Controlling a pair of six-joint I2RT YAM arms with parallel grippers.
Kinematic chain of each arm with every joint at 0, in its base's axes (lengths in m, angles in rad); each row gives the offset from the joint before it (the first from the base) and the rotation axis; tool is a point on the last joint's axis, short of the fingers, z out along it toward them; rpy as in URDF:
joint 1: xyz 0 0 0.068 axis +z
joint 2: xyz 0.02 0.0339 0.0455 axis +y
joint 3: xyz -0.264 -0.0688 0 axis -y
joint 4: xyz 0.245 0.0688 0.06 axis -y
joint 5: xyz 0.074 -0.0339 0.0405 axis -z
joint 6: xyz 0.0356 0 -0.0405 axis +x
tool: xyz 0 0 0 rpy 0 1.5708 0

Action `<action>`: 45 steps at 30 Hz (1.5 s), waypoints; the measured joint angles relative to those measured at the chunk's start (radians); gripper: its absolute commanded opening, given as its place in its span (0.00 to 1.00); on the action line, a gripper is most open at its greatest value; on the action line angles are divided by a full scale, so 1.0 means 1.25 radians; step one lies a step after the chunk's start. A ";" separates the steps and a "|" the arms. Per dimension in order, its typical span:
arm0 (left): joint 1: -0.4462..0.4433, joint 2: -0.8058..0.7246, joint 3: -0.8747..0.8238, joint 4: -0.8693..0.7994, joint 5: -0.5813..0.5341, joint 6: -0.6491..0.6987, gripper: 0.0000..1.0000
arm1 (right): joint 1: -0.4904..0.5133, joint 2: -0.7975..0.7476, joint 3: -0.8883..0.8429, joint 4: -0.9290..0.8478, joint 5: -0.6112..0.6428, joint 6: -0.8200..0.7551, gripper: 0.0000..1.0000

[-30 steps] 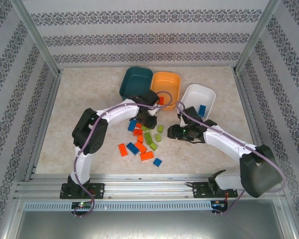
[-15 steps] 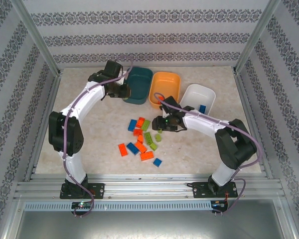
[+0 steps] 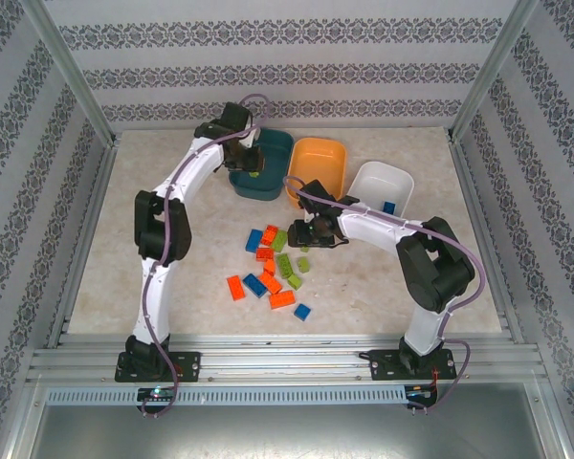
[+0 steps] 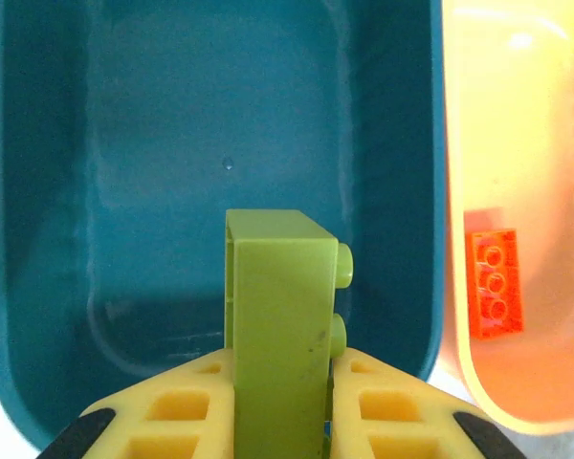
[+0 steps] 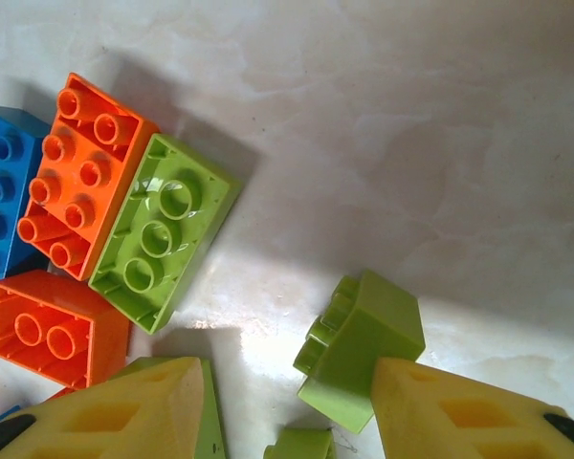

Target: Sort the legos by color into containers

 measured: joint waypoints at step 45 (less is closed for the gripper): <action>0.004 -0.429 -0.484 -0.003 0.039 -0.004 0.54 | -0.029 0.164 0.148 -0.049 0.043 -0.079 0.53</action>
